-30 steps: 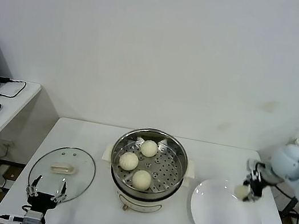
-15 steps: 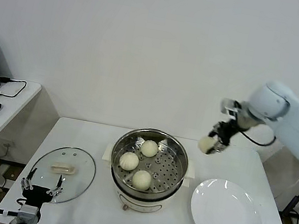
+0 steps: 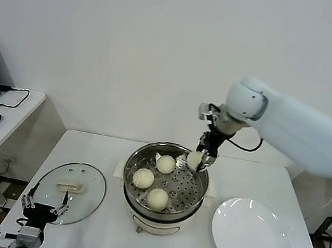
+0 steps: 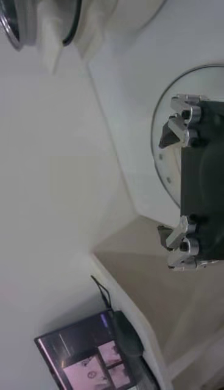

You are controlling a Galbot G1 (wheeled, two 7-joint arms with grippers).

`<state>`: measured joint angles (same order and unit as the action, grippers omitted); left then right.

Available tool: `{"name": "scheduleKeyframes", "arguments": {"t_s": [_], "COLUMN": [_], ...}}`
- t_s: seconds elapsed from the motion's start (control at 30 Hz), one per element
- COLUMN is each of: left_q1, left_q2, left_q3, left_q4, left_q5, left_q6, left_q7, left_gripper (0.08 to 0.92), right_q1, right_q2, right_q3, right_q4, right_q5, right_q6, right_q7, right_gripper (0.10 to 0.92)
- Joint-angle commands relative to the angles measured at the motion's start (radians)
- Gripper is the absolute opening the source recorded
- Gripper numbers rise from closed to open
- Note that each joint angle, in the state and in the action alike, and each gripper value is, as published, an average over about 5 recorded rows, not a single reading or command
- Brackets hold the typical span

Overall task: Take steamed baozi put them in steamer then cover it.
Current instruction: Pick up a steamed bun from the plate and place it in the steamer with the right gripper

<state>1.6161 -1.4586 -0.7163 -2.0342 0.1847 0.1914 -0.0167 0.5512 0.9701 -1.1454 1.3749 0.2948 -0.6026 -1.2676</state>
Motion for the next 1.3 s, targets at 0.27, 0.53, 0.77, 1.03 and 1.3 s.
{"name": "scheduleKeyframes", "arguments": {"t_s": [0.27, 0.53, 0.77, 1.03, 1.3], "left_q1": [-0.001, -0.003, -0.006, -0.007, -0.015], "left_q2": [-0.007, -0.008, -0.009, -0.012, -0.023], "left_q3": [0.003, 0.001, 0.003, 0.010, 0.018], "left_q4": [0.008, 0.021, 0.028, 0.029, 0.025], "left_q5": [0.002, 0.001, 0.000, 0.000, -0.019], "left_q6": [0.001, 0.000, -0.002, -0.003, -0.005], "left_q7": [-0.004, -0.006, -0.007, -0.005, -0.046], "left_gripper": [0.823, 0.823, 0.823, 0.823, 0.823], "right_q1": [-0.138, -0.175, -0.190, -0.148, -0.217], "right_q2": [0.097, 0.088, 0.086, -0.002, -0.111], "right_q3": [-0.016, -0.012, 0.011, 0.064, 0.484], "right_q4": [-0.037, -0.050, -0.054, 0.000, 0.007], "right_q5": [-0.074, -0.104, -0.099, -0.067, 0.102], "right_q6": [-0.018, -0.016, -0.024, -0.023, 0.039], "right_q7": [0.046, 0.051, 0.084, 0.084, 0.296], "right_gripper": [0.568, 0.568, 0.598, 0.795, 0.823]}}
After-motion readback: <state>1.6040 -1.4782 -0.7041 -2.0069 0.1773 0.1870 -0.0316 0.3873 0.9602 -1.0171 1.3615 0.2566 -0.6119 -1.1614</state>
